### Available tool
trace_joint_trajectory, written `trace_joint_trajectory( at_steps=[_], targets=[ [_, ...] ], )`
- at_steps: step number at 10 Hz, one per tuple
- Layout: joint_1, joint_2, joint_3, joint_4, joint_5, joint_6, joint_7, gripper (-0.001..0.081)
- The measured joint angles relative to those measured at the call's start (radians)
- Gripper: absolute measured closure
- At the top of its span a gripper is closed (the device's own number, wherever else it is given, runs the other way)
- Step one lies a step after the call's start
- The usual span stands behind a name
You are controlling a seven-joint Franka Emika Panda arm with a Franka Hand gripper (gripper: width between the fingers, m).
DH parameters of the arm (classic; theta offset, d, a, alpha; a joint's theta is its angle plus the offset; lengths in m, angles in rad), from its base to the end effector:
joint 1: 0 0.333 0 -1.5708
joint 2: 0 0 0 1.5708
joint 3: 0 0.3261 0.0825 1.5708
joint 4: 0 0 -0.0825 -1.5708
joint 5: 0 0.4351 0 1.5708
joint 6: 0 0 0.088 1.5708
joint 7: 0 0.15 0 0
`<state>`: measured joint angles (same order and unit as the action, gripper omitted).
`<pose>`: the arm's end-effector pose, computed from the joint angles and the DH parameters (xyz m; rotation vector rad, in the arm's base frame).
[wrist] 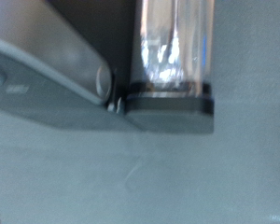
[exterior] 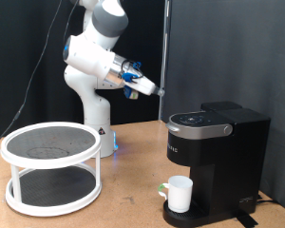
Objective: Make a cup of coffee with the keurig machine
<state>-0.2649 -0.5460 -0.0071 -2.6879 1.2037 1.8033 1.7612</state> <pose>0.4057 0.0088 0.3862 -0.6389 2.1515 1.2187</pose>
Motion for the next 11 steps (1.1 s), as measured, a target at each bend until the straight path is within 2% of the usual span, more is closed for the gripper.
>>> trace_joint_trajectory(
  at_steps=[3,5,6,8,9,11],
  targets=[
    [-0.017,-0.072,-0.023,0.024,-0.034,-0.047,0.088,0.0072],
    [-0.022,-0.084,-0.024,0.026,-0.047,-0.058,0.105,0.0072],
    [-0.019,-0.084,-0.024,0.029,-0.003,-0.056,0.079,0.0072],
    [-0.008,-0.085,-0.013,0.070,0.086,-0.013,-0.042,0.0072],
    [-0.009,-0.084,0.007,0.102,0.054,0.021,-0.078,0.0072],
    [-0.017,-0.070,0.063,0.196,-0.160,0.032,-0.053,0.0072]
  ],
)
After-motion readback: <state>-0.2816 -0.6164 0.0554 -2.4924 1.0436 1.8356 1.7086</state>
